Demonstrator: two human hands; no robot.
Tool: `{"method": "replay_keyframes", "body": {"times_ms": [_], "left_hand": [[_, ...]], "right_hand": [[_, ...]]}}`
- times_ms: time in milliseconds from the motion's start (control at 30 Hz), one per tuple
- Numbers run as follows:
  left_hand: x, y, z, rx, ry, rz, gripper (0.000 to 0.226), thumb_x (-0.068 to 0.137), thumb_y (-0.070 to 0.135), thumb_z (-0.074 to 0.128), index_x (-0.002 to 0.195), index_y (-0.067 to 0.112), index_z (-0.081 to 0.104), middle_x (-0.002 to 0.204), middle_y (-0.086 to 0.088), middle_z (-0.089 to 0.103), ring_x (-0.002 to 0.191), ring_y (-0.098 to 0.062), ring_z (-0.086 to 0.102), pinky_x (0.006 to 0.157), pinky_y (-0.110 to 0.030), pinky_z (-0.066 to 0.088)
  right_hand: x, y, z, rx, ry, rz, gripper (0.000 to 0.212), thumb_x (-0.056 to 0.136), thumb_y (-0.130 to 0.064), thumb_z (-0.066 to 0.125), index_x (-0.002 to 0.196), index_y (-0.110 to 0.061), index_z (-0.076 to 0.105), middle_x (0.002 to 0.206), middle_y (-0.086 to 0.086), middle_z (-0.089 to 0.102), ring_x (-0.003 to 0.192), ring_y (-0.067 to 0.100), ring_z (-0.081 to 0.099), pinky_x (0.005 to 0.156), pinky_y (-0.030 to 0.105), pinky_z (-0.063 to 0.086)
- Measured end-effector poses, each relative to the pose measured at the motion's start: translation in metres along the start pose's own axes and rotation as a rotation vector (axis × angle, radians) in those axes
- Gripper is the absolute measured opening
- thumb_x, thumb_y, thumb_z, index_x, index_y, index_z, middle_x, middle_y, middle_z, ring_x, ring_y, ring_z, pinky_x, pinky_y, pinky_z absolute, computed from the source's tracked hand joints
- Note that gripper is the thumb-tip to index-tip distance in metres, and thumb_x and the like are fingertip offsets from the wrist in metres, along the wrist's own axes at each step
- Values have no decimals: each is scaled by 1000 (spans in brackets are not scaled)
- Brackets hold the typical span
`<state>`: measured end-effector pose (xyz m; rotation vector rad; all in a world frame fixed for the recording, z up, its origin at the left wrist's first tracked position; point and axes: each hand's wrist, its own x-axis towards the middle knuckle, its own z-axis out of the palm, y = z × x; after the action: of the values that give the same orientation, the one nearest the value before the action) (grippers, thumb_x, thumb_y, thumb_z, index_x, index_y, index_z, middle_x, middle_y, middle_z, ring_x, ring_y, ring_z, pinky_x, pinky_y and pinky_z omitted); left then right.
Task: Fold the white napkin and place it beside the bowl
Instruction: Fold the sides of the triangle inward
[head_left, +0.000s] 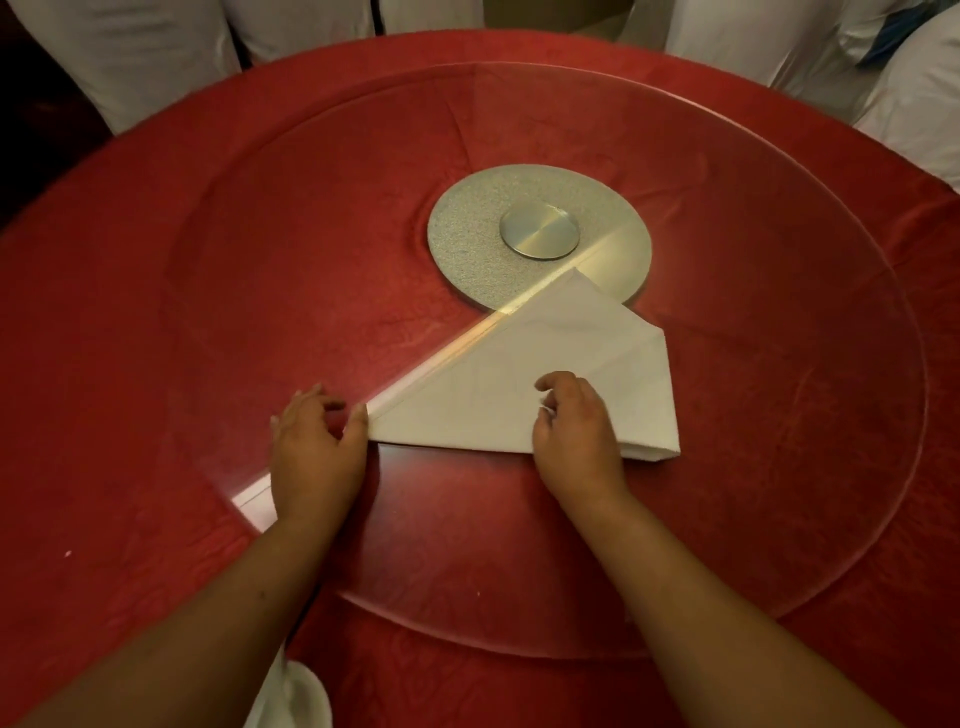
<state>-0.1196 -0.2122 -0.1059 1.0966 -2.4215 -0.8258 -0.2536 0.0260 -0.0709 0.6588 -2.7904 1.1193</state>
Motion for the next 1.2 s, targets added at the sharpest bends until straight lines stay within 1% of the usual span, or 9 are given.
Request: {"method": "replay_keyframes", "body": {"times_ms": [100, 200, 333, 467, 633, 800, 1000, 1067, 1200], "left_hand": [[1, -5, -7, -28, -47, 27, 24, 93, 42, 61, 104, 25, 72, 151, -5, 55, 145, -26, 40, 125, -50, 19], [2, -10, -13, -38, -79, 58, 17, 95, 32, 66, 105, 23, 77, 152, -5, 55, 146, -25, 40, 124, -43, 20], [2, -12, -16, -55, -87, 67, 18, 96, 30, 65, 107, 23, 78, 149, -4, 57, 146, -23, 41, 120, -40, 24], [2, -10, -20, -118, -77, 34, 5, 94, 32, 67, 90, 34, 68, 146, -1, 60, 145, -19, 41, 117, -35, 27], [3, -9, -22, -112, -82, 21, 9, 92, 32, 70, 87, 26, 73, 147, -2, 59, 145, -18, 42, 114, -26, 20], [2, -5, -26, -114, -99, 36, 14, 93, 25, 67, 83, 35, 66, 147, -4, 59, 145, -19, 41, 115, -27, 19], [-1, -7, -22, -79, -81, 30, 19, 99, 21, 58, 100, 15, 76, 146, -6, 60, 145, -22, 43, 118, -30, 20], [-2, -6, -20, -80, -75, 31, 23, 101, 22, 55, 101, 13, 76, 146, -7, 60, 145, -23, 44, 120, -34, 22], [-7, -5, -18, -76, -75, 26, 24, 100, 29, 55, 101, 16, 76, 146, -4, 60, 145, -21, 42, 117, -31, 22]], "right_hand": [[3, -31, 25, 42, -39, -91, 31, 85, 6, 57, 110, -11, 65, 102, 5, 64, 98, 23, 58, 88, 40, 51], [3, -57, 48, 52, -88, -179, 29, 85, 5, 56, 109, -9, 65, 100, 8, 64, 97, 26, 58, 86, 42, 49], [-3, -83, 73, 55, -141, -288, 25, 88, 1, 56, 109, -11, 64, 101, 6, 63, 96, 24, 56, 83, 39, 49], [-9, -100, 89, 60, -192, -350, 22, 88, 1, 56, 105, -10, 64, 100, 6, 63, 94, 27, 55, 80, 41, 48], [-13, -110, 104, 68, -206, -359, 14, 90, -6, 56, 101, -9, 64, 97, 8, 63, 91, 28, 55, 79, 39, 46], [-15, -118, 117, 45, -204, -354, 7, 88, -7, 60, 93, -12, 60, 92, 5, 59, 87, 23, 50, 74, 32, 38], [-22, -120, 122, 38, -208, -371, 3, 90, -7, 58, 91, -9, 59, 87, 8, 61, 82, 26, 51, 74, 33, 39], [-25, -118, 121, 43, -210, -364, 7, 91, -8, 57, 96, -9, 62, 90, 8, 64, 84, 26, 53, 78, 37, 44], [-31, -114, 116, 89, -251, -302, 23, 92, -10, 52, 112, -11, 63, 99, 6, 69, 94, 23, 57, 85, 33, 47]]}}
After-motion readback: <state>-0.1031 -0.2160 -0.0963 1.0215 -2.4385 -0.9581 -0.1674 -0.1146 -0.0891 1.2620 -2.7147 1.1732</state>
